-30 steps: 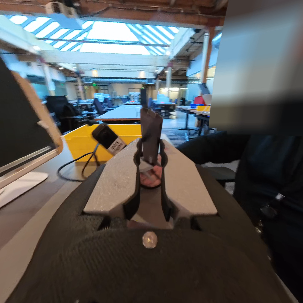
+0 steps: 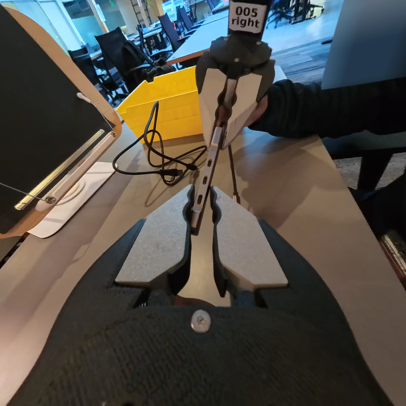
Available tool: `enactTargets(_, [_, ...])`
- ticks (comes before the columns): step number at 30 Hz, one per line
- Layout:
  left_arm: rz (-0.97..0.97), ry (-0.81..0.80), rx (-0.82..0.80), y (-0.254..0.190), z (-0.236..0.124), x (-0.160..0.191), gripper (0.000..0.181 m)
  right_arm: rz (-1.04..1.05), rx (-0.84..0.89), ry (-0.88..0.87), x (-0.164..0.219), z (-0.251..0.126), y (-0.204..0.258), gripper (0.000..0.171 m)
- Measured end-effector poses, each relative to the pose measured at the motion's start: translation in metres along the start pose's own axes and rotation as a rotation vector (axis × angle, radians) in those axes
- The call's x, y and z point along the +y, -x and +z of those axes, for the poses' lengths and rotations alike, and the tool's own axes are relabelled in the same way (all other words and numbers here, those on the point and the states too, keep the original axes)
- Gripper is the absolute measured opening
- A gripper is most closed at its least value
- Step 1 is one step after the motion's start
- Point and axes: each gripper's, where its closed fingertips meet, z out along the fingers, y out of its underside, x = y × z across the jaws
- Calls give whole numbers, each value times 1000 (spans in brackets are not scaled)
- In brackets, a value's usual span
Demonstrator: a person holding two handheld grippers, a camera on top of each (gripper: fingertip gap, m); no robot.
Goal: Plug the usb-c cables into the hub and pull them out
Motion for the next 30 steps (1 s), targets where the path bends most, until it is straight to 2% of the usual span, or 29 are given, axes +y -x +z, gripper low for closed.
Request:
enactTargets(4, [41,-21,-27,-2,4,-5,13,16,-15,-49,-7,-5,1,6])
enactTargets(9, [-2,-88,-10,-1,-3,-15,20,42,-34,-107,-16,-9,3,6])
enactTargets(21, [-55,-239,77,-12,-9,-41,7,115,-63,-219,-29,-19,-2,7])
enactTargets(26, [137,-130,-100,-3,-2,-35,6,218,5,-154,-13,-19,-24,13])
enactTargets(30, [433,39,-347,17,-7,-23,7,303,167,-138,-2,-39,-57,14])
